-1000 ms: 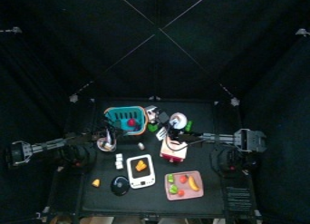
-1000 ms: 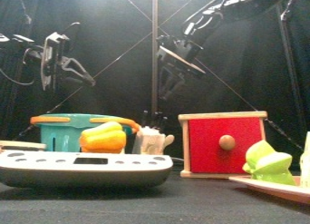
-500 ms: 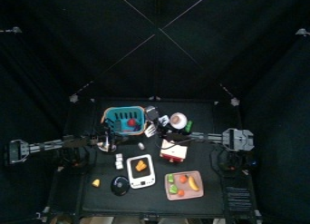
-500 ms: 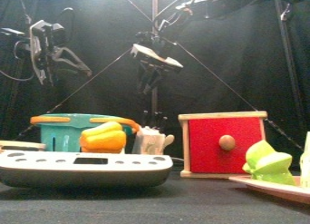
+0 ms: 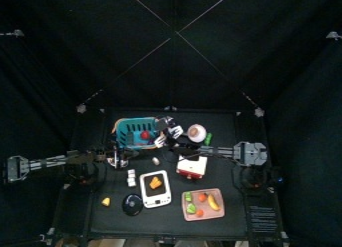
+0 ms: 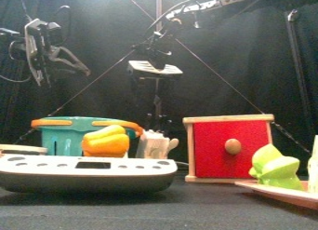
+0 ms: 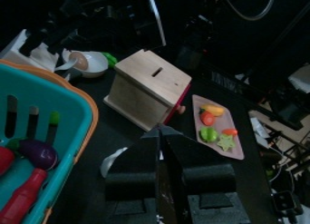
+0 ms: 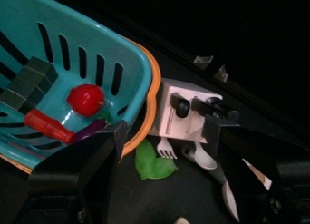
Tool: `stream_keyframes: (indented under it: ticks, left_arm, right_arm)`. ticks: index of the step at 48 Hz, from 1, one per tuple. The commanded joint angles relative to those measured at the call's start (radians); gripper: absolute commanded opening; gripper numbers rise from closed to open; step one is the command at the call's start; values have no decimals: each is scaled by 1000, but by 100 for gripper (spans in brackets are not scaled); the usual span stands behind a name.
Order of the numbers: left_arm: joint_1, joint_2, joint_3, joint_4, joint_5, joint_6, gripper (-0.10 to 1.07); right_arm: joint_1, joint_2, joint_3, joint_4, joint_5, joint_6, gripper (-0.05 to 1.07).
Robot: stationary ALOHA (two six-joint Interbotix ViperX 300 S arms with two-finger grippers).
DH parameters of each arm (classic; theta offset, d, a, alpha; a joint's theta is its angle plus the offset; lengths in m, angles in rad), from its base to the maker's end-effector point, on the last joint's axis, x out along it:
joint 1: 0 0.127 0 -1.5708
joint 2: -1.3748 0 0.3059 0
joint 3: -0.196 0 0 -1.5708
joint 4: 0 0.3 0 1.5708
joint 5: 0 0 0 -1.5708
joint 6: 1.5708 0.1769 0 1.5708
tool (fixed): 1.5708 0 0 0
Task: Grab cleaver
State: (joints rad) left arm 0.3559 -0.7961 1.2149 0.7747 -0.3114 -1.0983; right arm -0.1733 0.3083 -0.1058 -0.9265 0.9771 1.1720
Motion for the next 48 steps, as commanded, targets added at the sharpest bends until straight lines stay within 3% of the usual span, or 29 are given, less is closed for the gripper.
stream_keyframes:
  ticks: [1, 18, 48]
  left_arm:
    - [3, 0, -14, -3, -2, 2, 44]
    - [5, 0, -9, -3, -2, 2, 44]
    - [5, 0, -2, -8, -2, 2, 44]
  right_arm:
    - [-25, -17, -25, 5, -5, 0, 99]
    - [-86, -12, -9, 55, -95, 0, 98]
    - [-97, -3, 2, 81, -137, 2, 98]
